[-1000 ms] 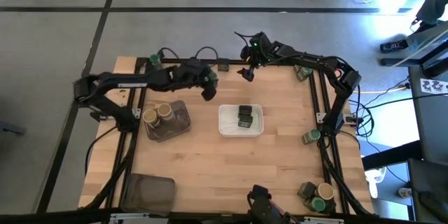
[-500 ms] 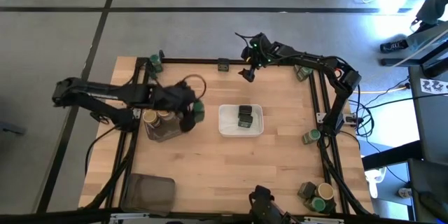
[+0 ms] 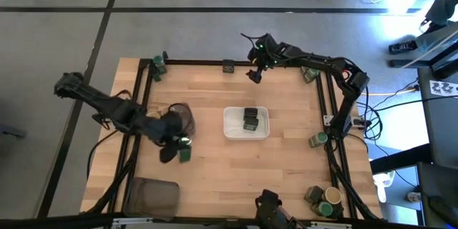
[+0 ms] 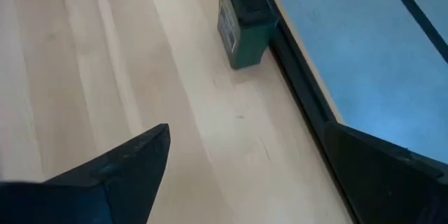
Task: Sort spices by type
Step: Put the green seasoning bottle into the bottom black bin
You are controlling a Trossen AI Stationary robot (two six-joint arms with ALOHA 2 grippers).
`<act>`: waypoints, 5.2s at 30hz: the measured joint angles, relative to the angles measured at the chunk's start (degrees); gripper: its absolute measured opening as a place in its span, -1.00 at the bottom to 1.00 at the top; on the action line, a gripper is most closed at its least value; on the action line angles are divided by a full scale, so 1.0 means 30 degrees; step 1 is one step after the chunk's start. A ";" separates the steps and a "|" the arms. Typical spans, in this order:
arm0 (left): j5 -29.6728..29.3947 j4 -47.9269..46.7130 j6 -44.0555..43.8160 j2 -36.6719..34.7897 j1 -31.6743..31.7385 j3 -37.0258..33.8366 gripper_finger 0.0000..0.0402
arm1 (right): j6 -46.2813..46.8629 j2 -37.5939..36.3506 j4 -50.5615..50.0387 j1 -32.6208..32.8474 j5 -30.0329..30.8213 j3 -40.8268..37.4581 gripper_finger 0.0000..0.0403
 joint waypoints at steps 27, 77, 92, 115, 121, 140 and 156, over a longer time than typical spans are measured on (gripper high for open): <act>-0.5328 -0.0681 -1.5114 0.5505 -1.1383 0.0000 0.05 | 0.1372 0.0000 0.1380 0.0007 -0.0181 0.0000 0.87; -0.6487 -0.6448 -1.9489 0.8753 -1.5923 0.0029 -0.01 | 0.2458 0.0000 0.2356 0.0007 -0.0181 0.0022 0.87; -1.0454 -0.7110 -2.0515 0.8857 -1.7683 0.0032 -0.01 | 0.2753 0.0000 0.2329 0.0007 -0.0188 0.0019 0.87; -1.1142 -0.7093 -1.8840 1.0886 -1.7292 -0.0058 0.41 | 0.3303 -0.0003 0.2363 0.0007 -0.0188 0.0015 0.87; -1.1215 -0.7973 -1.9398 1.0279 -1.7278 -0.0058 0.42 | 0.3142 -0.0007 0.2357 0.0007 -0.0188 0.0015 0.87; -1.3492 -0.9826 -1.9860 0.8542 -1.6338 -0.0044 0.40 | 0.2800 -0.0007 0.2356 0.0007 -0.0189 0.0015 0.87; -0.5717 -0.4155 -1.1863 0.8775 -1.1437 0.2314 0.40 | 0.2671 -0.0015 0.2247 0.0007 -0.0445 0.0015 0.87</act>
